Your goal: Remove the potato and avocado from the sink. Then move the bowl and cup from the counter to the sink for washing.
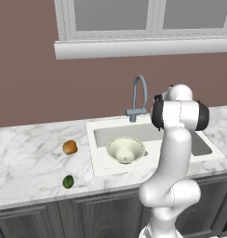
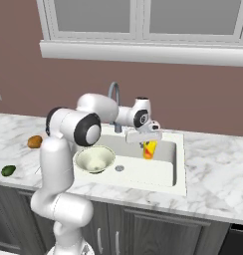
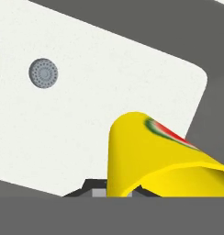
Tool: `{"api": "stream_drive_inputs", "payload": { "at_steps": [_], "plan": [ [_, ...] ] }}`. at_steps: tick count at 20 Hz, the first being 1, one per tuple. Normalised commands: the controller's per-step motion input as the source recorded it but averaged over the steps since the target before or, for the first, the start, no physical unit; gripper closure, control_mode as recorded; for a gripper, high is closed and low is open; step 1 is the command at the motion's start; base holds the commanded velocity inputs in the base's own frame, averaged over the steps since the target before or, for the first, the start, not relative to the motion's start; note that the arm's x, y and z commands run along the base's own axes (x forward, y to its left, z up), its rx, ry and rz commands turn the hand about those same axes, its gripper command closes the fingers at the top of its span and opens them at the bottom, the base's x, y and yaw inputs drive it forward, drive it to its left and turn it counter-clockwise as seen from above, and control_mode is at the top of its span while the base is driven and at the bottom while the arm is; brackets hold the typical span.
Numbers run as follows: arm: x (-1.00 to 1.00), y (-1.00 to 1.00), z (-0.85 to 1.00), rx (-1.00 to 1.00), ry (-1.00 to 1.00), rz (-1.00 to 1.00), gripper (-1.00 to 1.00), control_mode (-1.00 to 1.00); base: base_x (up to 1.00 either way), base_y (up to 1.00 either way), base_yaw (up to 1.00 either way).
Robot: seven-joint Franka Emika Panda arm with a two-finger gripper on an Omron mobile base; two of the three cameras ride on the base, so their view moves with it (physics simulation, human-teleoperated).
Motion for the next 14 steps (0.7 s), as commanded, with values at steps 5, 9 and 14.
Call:
{"api": "stream_drive_inputs", "payload": {
  "at_steps": [5,9,14],
  "plan": [
    [0.14,0.00,-0.28,0.00,0.00,-0.08,1.00,-1.00,0.00,0.00,0.00],
    [0.21,0.00,-0.28,0.00,0.04,-0.05,1.00,-1.00,0.00,0.00,0.00],
    [0.22,0.00,-0.33,-0.01,0.00,-0.02,1.00,-1.00,0.00,0.00,0.00]
  ]
}}
